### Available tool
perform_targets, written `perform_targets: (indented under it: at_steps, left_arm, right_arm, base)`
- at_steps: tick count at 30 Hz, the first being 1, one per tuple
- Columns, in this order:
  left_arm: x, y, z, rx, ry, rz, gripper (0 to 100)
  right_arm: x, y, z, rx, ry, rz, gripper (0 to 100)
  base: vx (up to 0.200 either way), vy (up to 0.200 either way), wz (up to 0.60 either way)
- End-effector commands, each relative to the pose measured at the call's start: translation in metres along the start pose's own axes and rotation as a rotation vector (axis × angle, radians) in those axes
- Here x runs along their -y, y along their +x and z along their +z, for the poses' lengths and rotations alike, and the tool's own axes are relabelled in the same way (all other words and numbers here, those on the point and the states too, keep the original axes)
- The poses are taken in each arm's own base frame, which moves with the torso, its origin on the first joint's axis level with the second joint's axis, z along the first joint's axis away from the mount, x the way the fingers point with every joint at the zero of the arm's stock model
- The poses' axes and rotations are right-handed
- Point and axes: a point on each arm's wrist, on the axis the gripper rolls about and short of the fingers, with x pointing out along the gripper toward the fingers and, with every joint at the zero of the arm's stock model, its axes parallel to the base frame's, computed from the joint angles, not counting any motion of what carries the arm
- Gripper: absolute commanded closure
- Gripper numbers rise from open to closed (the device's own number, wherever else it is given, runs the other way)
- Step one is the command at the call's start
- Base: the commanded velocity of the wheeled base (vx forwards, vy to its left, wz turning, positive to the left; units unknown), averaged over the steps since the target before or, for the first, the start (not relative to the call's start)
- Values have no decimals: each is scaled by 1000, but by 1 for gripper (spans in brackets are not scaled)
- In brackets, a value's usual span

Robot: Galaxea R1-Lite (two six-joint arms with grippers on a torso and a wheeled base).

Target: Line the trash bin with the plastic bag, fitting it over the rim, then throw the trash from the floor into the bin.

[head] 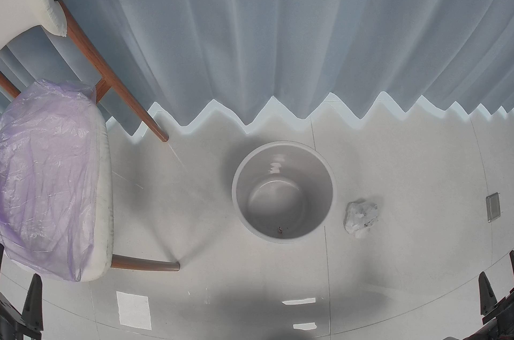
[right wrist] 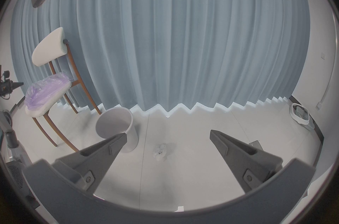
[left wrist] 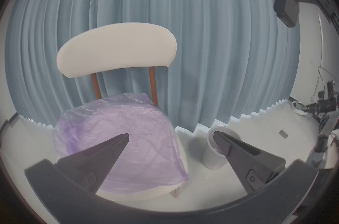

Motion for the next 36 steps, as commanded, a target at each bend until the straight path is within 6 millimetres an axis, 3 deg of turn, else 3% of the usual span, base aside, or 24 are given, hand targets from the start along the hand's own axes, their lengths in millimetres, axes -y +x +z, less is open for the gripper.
perform_targets:
  at_steps: [1, 5, 9, 13, 16, 21, 26, 36]
  left_arm:
    - [-5, 46, 53, -136, -187, -147, 0]
    - [0, 73, 71, -217, -320, -268, 0]
    - [4, 91, 70, -286, -326, -285, 0]
    - [7, 122, 59, -403, -272, -173, 0]
    - [4, 145, 59, -445, -238, -28, 0]
    - [5, 176, 63, -481, -154, 65, 0]
    - [5, 195, 53, -539, -25, 152, 0]
    - [7, 225, 39, -610, -6, 174, 0]
  right_arm:
    - [0, 0, -5, -1, 0, 0, 0]
    - [0, 0, -5, -1, 0, 0, 0]
    - [0, 0, -5, -1, 1, 0, 0]
    - [0, 0, -5, -1, 1, 0, 0]
    - [0, 0, -5, -1, 1, 0, 0]
    - [0, 0, -5, -1, 1, 0, 0]
    - [0, 0, -5, -1, 1, 0, 0]
    - [0, 0, -5, -1, 1, 0, 0]
  base:
    - [0, 0, 0]
    - [0, 0, 0]
    - [0, 0, 0]
    - [0, 0, 0]
    - [0, 0, 0]
    - [0, 0, 0]
    - [0, 0, 0]
    - [0, 0, 0]
